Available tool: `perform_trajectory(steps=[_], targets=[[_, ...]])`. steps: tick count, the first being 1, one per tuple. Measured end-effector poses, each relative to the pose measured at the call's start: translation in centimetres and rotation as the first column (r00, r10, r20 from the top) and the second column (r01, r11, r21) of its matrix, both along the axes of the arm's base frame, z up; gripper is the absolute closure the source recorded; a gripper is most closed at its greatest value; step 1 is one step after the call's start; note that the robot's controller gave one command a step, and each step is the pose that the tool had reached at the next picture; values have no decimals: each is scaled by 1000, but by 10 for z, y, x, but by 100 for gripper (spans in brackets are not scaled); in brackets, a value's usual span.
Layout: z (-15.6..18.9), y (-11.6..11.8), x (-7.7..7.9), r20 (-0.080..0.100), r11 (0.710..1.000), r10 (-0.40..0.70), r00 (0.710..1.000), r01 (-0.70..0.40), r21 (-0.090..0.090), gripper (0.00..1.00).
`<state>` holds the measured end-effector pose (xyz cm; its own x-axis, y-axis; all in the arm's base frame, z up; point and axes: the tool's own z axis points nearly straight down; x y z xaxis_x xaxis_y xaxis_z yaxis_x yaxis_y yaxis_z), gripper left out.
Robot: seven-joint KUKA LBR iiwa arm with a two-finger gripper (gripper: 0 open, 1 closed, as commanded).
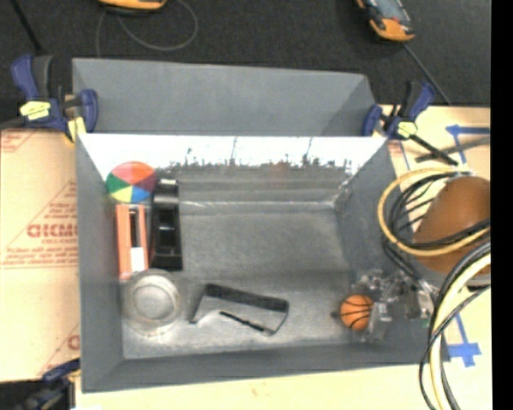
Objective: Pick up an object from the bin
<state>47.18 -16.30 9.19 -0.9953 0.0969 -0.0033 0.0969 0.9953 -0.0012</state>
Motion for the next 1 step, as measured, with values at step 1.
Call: perform_trajectory(steps=[1], targets=[[0,0,0,0,1000,2,1000,-2,0,100]])
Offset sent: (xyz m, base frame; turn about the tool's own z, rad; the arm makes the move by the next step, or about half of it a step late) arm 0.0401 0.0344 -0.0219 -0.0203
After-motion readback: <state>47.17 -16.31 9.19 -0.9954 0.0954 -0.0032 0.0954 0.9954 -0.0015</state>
